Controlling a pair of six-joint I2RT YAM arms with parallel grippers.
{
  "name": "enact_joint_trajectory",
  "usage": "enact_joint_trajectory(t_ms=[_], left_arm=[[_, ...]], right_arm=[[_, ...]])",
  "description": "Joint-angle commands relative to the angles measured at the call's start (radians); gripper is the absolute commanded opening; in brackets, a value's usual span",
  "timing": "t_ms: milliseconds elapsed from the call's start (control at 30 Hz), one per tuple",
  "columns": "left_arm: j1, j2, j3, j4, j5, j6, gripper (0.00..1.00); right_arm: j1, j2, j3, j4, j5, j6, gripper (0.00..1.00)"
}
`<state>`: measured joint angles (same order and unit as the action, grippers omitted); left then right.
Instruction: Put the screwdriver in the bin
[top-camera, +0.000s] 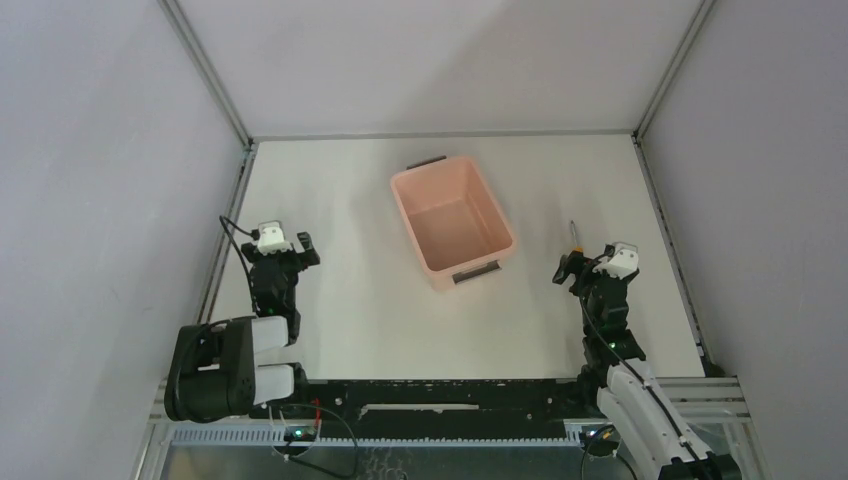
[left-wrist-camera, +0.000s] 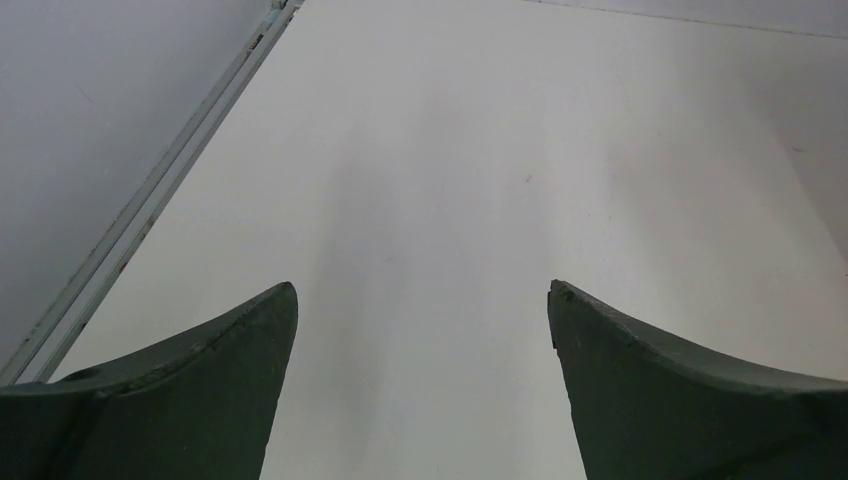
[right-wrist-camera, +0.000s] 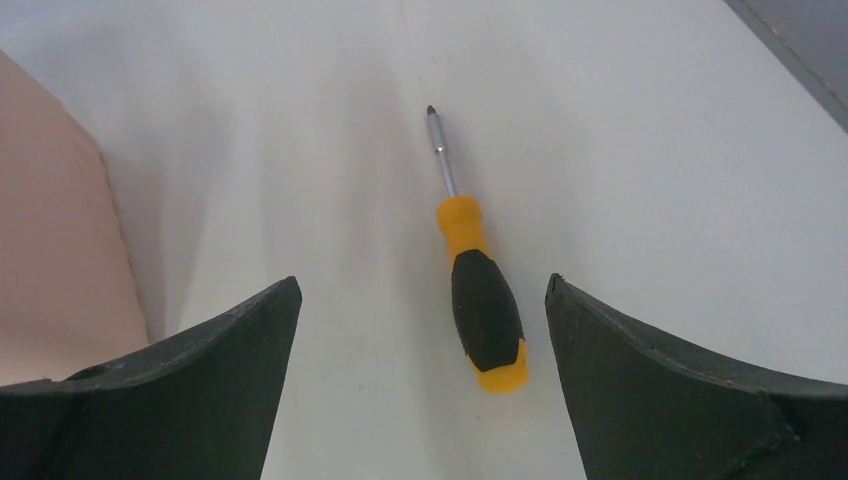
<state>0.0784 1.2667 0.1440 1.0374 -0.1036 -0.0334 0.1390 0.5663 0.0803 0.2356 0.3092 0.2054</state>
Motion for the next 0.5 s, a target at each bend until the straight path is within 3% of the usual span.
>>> enact_joint_trajectory(t_ms=[0, 167, 467], left_arm=[[-0.006, -0.010, 0.041, 0.033, -0.011, 0.017, 1.00], [-0.007, -0.010, 0.040, 0.033, -0.011, 0.017, 1.00], [-0.007, -0.010, 0.042, 0.033, -0.011, 0.017, 1.00]], right_arm=[[-0.003, -0.002, 0.084, -0.028, 0.042, 0.031, 1.00], [-0.006, 0.086, 0.291, -0.190, -0.005, 0.022, 1.00], [-0.086, 0.486, 0.750, -0.782, -0.116, 0.054, 1.00]])
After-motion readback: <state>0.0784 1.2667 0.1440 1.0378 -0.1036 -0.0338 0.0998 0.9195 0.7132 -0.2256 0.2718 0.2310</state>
